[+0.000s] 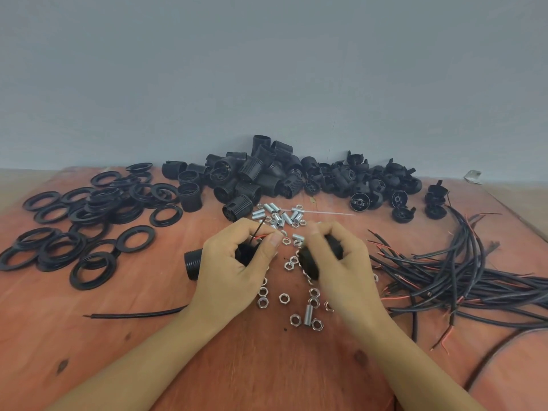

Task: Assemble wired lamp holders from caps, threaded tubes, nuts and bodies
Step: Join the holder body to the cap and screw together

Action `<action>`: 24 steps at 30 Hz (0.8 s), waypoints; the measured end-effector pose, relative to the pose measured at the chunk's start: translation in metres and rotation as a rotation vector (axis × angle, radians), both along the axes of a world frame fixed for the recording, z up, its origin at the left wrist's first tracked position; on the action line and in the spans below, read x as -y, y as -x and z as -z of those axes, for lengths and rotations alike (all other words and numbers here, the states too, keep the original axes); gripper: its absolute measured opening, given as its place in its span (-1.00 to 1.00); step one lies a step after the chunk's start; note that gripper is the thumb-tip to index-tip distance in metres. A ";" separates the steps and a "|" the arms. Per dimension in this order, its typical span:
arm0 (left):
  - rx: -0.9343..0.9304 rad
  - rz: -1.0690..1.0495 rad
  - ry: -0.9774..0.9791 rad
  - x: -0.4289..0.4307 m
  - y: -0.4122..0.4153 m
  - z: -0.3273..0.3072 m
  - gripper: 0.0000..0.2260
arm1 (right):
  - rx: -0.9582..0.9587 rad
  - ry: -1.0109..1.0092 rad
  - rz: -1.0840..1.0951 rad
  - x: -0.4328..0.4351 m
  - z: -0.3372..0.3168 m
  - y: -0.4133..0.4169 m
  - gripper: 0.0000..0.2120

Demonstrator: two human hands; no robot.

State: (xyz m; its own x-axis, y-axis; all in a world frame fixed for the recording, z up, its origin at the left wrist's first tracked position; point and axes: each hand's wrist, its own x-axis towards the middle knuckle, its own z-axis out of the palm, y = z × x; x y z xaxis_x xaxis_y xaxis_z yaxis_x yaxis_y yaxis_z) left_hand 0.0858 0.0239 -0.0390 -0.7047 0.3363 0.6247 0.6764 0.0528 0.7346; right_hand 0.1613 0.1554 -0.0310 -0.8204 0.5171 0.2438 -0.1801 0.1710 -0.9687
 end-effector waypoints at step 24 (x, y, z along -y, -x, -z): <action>-0.085 0.008 0.046 0.000 -0.004 -0.001 -0.94 | 0.181 0.820 -0.479 -0.005 -0.001 0.003 -0.61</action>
